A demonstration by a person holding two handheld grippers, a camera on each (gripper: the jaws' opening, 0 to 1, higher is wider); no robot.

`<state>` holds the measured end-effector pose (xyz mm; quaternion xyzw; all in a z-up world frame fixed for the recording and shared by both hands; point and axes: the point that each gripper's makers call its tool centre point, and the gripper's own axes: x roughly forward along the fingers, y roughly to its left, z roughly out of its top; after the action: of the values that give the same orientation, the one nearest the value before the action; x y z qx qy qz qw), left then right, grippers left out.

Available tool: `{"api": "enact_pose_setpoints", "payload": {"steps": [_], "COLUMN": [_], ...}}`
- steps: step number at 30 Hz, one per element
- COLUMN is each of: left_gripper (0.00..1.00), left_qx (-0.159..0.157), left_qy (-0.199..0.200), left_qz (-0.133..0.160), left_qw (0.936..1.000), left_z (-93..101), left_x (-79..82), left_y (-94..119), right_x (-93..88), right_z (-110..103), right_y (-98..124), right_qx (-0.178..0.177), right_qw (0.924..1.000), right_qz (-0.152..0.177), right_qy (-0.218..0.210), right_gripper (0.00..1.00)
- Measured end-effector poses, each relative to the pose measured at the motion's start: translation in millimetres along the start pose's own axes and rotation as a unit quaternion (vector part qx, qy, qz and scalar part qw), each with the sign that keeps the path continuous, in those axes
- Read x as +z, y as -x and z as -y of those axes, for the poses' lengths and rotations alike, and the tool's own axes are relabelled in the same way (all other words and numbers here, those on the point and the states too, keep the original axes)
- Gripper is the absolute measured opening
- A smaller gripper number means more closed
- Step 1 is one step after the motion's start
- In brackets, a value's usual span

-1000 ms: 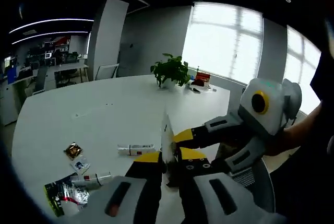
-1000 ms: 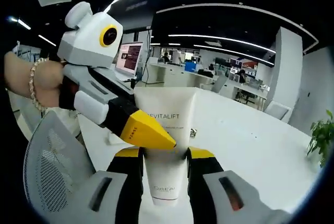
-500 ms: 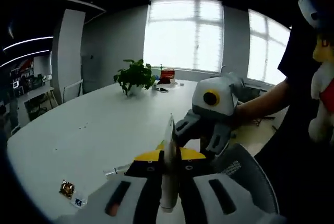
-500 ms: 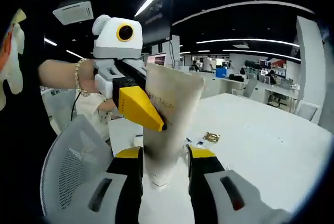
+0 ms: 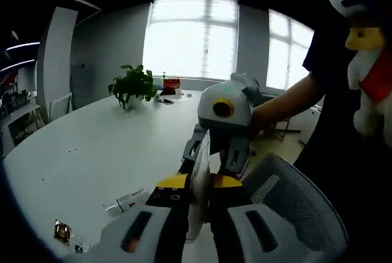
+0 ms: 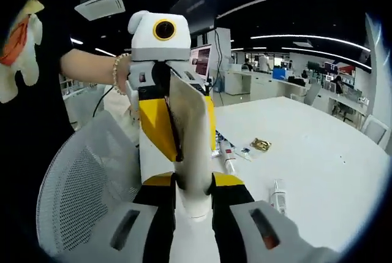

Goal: Arrange the skincare products in the storage area until every visible bottle or jar stands upright without overlapping.

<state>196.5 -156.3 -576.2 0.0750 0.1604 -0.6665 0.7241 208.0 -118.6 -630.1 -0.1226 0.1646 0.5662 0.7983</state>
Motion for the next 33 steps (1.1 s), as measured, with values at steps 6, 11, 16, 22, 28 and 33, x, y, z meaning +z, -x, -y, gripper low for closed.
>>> {"api": "enact_pose_setpoints", "payload": {"steps": [6,11,16,22,28,33], "left_gripper": [0.08,0.08,0.09,0.1,0.14,0.16], "left_qx": [0.015,0.022,0.026,0.027,0.03,0.031], "left_qy": [0.033,0.047,0.062,0.067,0.053,0.051], "left_qz": [-0.021,-0.031,-0.032,-0.019,-0.022,-0.023], "left_qw": [0.9991,0.9982,0.9972,0.9972,0.9979,0.998], "left_z": [-14.0,-28.7,-38.6,-52.3,-68.6,-82.9], "left_x": [-18.7,-32.2,-40.9,-35.8,-32.2,-28.7], "left_y": [-5,-8,-11,-11,-15,-19], "right_x": [-18.9,-31.9,-41.5,-40.2,-40.7,-40.5], "right_z": [11,19,28,45,62,77], "right_y": [-14,-23,-29,-31,-34,-36], "right_qx": [-0.002,0.0,-0.004,-0.015,-0.021,-0.024], "right_qw": [0.9994,0.9986,0.9977,0.9975,0.9976,0.9974], "right_qz": [-0.032,-0.049,-0.062,-0.064,-0.063,-0.066], "right_qy": [-0.014,-0.021,-0.029,-0.027,-0.022,-0.015], "right_gripper": [0.21,0.21,0.21,0.2,0.2,0.19]}}
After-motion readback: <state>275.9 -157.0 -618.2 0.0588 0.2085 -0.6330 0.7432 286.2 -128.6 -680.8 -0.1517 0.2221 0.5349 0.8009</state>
